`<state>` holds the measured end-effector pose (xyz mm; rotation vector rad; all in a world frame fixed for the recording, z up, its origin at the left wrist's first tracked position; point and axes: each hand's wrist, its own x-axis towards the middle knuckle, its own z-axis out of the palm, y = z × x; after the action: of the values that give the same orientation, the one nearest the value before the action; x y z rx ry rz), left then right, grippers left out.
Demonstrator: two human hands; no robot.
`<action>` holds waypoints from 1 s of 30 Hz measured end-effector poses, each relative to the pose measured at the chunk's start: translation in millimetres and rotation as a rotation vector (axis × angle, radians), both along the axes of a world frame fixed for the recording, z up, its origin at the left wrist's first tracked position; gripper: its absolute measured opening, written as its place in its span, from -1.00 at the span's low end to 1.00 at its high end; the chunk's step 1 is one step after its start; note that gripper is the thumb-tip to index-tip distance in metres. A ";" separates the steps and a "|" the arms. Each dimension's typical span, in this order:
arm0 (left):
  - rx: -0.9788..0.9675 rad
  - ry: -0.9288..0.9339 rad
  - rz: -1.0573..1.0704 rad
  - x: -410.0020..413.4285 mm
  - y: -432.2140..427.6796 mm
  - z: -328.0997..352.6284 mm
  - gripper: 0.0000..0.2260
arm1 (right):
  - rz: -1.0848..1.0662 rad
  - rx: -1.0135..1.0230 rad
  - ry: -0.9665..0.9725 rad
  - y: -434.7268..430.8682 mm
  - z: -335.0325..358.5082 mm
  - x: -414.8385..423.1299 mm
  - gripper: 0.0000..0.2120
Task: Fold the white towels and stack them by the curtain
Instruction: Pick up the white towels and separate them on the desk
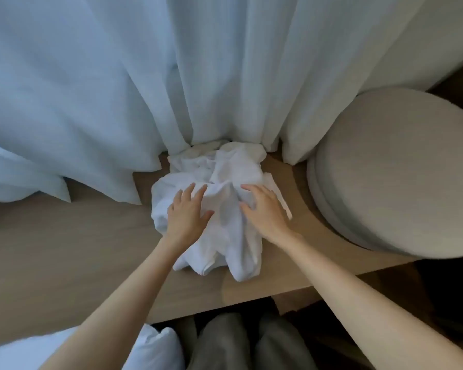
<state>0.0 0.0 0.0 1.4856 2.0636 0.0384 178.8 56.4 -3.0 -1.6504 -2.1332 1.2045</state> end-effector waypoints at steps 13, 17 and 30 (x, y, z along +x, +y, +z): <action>0.333 -0.341 0.139 3.3 -21.5 -17.2 -0.89 | -0.037 -0.296 0.090 -25.4 -48.4 -15.5 -0.76; 0.322 -0.542 0.171 1.2 -31.4 12.7 -0.58 | 0.026 -0.187 0.172 -40.6 -3.3 3.1 -0.79; 0.261 -0.122 -0.094 -14.7 -39.2 24.9 -0.77 | 0.039 -0.045 0.158 -12.2 34.7 14.0 -0.78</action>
<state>-14.7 -39.2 24.9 1.6888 1.9452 0.3650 192.8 44.2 31.7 -1.4825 -2.0654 1.3557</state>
